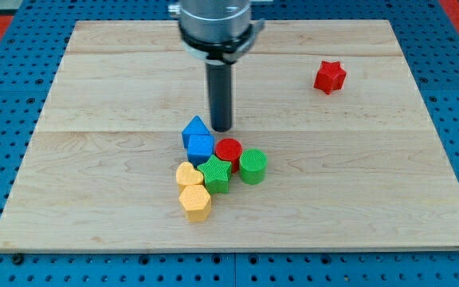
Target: Push the blue triangle into the blue cube
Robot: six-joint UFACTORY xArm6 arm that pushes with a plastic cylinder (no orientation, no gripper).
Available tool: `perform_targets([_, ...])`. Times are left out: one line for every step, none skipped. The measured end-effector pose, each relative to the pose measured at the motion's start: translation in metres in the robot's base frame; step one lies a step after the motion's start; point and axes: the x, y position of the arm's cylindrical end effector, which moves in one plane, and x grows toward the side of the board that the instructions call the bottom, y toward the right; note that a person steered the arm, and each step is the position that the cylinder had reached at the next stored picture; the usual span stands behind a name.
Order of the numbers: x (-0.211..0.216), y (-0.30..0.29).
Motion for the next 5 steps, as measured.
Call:
perform_targets([0.034,0.017])
perform_targets([-0.004,0.042])
perform_targets([-0.045,0.026])
perform_targets([-0.039,-0.031])
perform_targets([0.005,-0.030])
